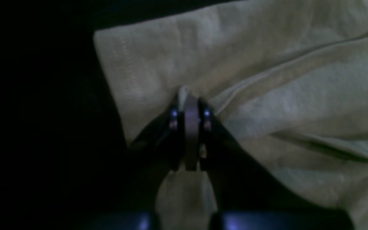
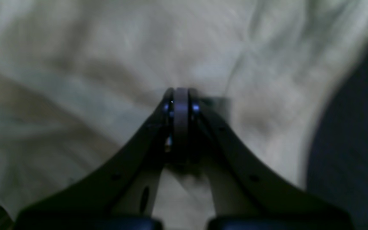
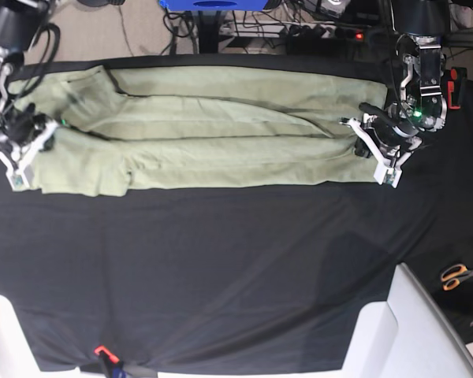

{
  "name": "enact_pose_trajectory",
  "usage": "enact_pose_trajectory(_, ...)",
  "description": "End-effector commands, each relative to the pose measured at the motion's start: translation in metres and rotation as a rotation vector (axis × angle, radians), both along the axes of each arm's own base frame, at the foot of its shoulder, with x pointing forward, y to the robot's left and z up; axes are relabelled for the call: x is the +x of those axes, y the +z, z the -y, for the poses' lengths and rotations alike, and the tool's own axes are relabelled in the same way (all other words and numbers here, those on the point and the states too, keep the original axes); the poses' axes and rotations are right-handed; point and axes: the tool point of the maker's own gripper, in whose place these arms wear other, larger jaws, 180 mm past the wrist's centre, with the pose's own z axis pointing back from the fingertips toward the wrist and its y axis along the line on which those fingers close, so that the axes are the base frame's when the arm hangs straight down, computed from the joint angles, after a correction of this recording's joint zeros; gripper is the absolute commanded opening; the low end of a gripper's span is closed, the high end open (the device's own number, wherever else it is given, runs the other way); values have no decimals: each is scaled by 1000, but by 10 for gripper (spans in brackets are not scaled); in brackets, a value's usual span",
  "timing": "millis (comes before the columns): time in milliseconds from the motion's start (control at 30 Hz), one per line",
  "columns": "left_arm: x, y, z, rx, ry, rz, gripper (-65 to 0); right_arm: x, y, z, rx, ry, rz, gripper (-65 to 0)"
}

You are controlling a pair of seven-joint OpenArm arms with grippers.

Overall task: Fold the T-shirt properly
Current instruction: 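Open the right gripper and raise it off the folded strip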

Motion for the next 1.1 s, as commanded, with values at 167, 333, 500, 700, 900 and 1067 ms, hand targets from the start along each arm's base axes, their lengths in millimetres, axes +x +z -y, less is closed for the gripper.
enact_pose_trajectory(167, -6, -4, -3, 17, -10, -34, -650, -3, 20, 25, -73, -27, -12, -636)
enact_pose_trajectory(333, -5, -3, -3, 17, -10, -33, -650, -11, 21, 30, -85, -36, -24, -636)
enact_pose_trajectory(500, -5, -3, -3, 17, -10, -33, -650, 10, 60, 36, -169, -9, 60, -636)
enact_pose_trajectory(700, -5, -3, -3, 17, -10, -33, -650, 46, 64, 25, -146, 34, 91, -633)
enact_pose_trajectory(900, -5, -3, -2, 16, -10, -33, -650, 69, 36, 17, -30, 17, 88, -633)
enact_pose_trajectory(1067, -5, -3, -2, 16, -10, -33, -650, 68, 16, 34, 21, -26, 77, -633)
